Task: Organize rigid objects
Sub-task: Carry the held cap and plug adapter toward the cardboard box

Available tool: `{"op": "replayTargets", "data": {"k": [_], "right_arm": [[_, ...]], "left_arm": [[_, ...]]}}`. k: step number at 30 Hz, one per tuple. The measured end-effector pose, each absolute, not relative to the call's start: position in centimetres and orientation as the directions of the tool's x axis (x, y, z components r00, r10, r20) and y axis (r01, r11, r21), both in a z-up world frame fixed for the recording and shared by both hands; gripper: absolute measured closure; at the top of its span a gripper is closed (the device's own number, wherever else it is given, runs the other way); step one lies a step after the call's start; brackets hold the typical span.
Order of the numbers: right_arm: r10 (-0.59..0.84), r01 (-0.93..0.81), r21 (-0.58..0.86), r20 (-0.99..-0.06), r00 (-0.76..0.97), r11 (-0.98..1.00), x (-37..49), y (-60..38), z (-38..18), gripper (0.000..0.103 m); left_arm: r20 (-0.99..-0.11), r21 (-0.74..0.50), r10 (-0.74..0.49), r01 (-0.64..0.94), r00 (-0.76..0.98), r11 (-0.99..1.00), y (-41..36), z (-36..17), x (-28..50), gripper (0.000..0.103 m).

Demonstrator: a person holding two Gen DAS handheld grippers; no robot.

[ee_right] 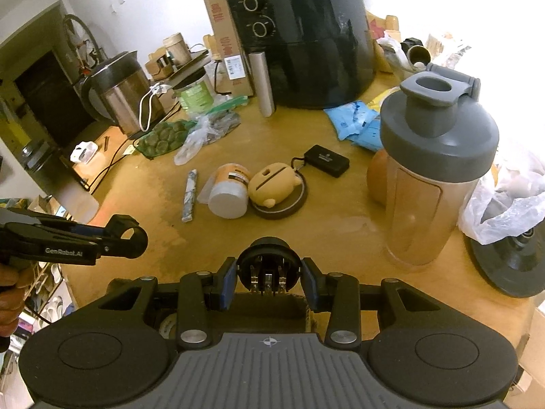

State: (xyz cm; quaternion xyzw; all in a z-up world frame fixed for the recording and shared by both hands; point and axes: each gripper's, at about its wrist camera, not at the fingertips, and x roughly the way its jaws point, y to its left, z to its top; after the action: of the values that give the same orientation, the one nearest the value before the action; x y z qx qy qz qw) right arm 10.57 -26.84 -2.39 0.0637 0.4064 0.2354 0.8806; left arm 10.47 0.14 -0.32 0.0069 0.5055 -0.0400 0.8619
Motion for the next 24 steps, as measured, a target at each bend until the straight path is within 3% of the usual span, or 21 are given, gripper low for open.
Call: {"op": "replayTargets", "data": {"k": [14, 24], "right_arm": [[0.5, -0.413, 0.305, -0.679, 0.537, 0.858, 9.0, -26.4, -2.2, 0.06], [0.508, -0.425, 0.306, -0.68, 0.529, 0.852, 7.9, -26.8, -2.1, 0.06]], "left_arm": [[-0.877, -0.101, -0.104, 0.031, 0.468, 0.994, -0.5, -0.1, 6.2, 0.059], [-0.899, -0.089, -0.081, 0.002, 0.431, 0.996, -1.1, -1.5, 4.0, 0.058]]}}
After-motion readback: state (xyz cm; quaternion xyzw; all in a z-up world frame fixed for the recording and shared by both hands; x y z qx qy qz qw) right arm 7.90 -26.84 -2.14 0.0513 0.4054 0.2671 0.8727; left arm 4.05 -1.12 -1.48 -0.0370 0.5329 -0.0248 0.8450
